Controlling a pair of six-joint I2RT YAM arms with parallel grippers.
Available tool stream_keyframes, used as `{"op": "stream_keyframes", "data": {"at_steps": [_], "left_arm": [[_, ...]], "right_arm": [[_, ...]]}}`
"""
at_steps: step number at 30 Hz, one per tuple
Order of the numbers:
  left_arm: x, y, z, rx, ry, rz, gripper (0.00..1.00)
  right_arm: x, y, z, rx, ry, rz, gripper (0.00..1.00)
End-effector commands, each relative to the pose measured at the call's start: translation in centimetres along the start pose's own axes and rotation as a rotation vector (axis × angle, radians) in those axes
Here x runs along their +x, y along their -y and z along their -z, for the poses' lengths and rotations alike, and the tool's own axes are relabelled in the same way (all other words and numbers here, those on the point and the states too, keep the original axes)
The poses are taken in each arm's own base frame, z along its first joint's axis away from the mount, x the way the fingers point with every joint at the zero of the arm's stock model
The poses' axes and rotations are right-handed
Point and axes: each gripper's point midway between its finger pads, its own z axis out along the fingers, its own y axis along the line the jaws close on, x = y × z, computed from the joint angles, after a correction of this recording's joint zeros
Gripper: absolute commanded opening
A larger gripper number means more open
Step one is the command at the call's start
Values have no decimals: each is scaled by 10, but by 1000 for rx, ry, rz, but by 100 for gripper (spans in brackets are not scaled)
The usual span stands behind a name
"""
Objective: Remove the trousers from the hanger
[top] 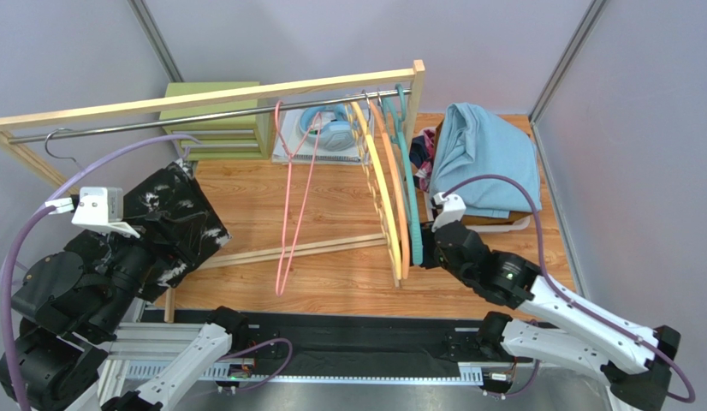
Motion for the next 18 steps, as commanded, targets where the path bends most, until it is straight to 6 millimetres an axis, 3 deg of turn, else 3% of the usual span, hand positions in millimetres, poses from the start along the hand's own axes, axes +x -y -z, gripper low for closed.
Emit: {"op": "stream_keyframes", "data": {"at_steps": [1,3,8,15,18], "left_arm": [[-16,7,4,32,82,57,77],[-22,-1,7,-1,113,32,77],[-31,-25,5,-106,116,-222,79],[-34,-47,-29,-277,16,-352,81],[-51,-78,-22,-476,60,-428,82]], "right_arm": [[-12,0,45,-64,-1,-22,82],[-19,-7,58,-116,11,-9,83],[-21,-28,78,-265,-5,0,85],[-21,-34,85,-314,-16,51,85],[-20,-34,86,-316,-37,93,86]]}}
